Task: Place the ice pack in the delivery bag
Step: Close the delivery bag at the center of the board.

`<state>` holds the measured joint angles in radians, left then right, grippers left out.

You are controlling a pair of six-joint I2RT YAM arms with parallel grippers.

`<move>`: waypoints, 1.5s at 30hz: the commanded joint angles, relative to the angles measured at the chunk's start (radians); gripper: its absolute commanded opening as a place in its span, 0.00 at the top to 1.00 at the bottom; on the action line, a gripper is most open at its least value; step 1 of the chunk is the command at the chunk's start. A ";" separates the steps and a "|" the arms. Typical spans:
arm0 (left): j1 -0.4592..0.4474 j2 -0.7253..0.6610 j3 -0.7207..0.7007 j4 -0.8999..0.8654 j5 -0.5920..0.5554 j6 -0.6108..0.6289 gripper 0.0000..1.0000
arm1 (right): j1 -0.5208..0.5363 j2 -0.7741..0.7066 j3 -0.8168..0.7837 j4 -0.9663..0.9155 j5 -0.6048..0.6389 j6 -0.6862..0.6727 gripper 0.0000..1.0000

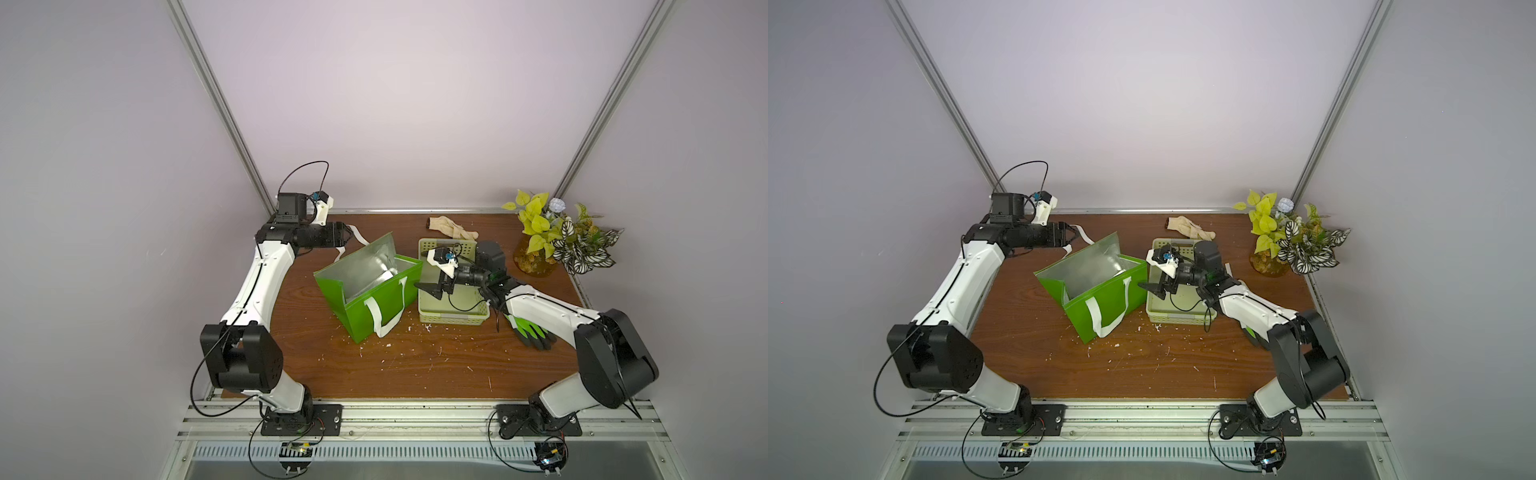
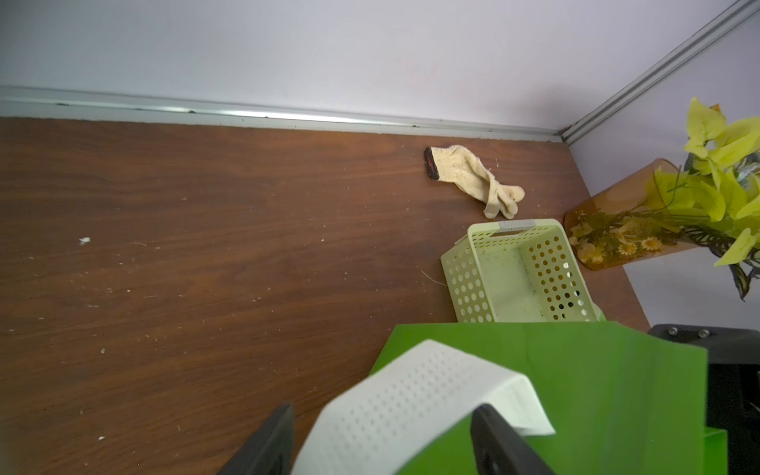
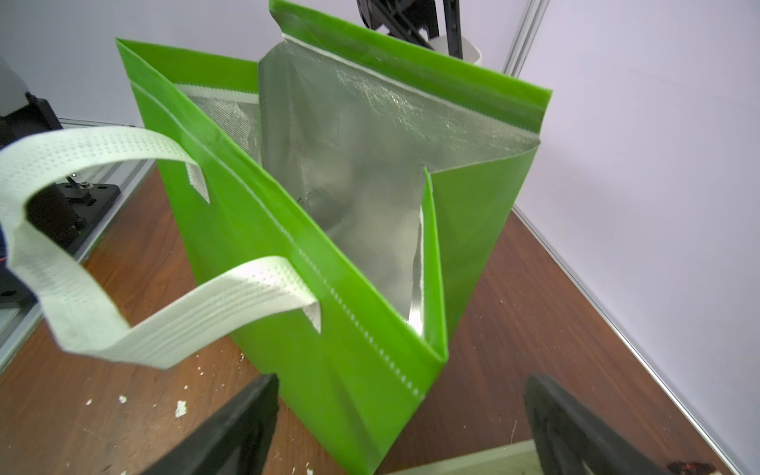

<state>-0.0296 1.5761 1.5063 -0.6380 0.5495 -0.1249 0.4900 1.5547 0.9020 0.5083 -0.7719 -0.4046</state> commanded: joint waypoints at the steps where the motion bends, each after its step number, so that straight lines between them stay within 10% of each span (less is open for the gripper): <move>1: -0.057 0.017 -0.002 -0.022 0.035 0.031 0.31 | 0.013 0.042 0.070 0.124 -0.089 -0.003 0.01; 45: -0.158 0.106 -0.002 -0.021 0.174 0.056 0.42 | -0.016 0.426 0.404 0.311 -0.282 0.172 0.01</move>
<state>-0.1738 1.6840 1.4929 -0.6479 0.6949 -0.0917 0.4763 1.9728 1.2465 0.7990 -1.0153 -0.2604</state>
